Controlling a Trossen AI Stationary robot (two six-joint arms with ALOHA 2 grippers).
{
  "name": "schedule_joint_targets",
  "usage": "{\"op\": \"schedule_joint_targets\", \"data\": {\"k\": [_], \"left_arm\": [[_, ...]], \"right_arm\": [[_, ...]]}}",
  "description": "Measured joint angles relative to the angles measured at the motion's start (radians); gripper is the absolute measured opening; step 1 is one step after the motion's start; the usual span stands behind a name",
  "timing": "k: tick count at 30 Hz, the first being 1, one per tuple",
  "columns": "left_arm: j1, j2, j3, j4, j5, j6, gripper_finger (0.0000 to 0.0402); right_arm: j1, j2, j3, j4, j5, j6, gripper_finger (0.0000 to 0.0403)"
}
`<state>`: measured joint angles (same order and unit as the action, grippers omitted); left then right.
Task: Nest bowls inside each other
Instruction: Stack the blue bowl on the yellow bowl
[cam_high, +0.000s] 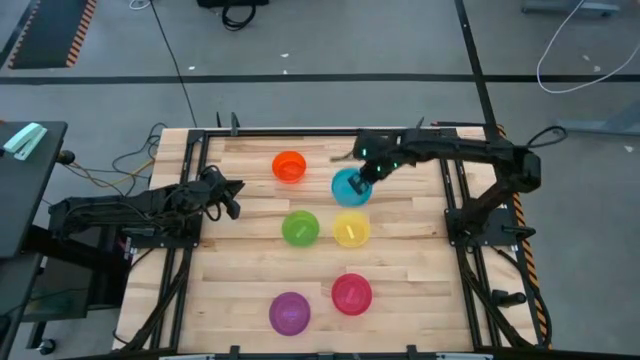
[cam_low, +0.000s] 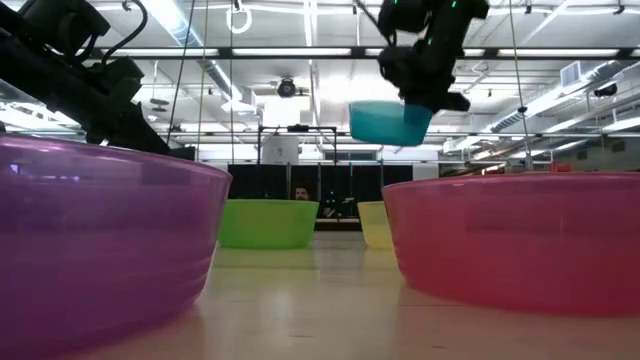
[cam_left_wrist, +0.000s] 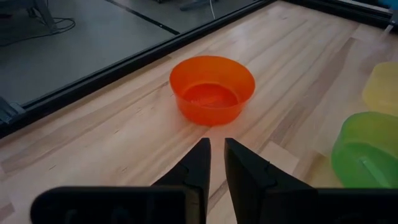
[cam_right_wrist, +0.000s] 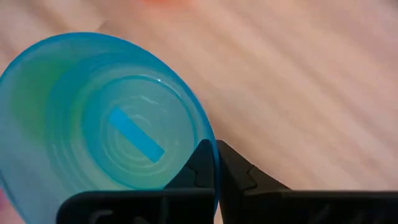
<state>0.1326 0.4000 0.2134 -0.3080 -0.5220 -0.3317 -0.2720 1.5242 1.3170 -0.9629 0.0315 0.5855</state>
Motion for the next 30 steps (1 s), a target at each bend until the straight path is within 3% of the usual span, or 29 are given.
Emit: {"op": "schedule_joint_targets", "data": {"k": [6, 10, 30], "left_arm": [[0.0, 0.0, 0.0, 0.0, 0.0, 0.001, 0.0051], [0.0, 0.0, 0.0, 0.0, 0.0, 0.001, 0.0048], [0.0, 0.0, 0.0, -0.028, 0.001, -0.027, 0.0048]], "right_arm": [[0.208, 0.025, 0.001, -0.003, 0.04, 0.129, 0.0001], [0.284, 0.077, 0.001, -0.015, 0.045, 0.163, 0.0], [0.193, 0.278, 0.001, -0.034, 0.003, 0.076, 0.0]]}}
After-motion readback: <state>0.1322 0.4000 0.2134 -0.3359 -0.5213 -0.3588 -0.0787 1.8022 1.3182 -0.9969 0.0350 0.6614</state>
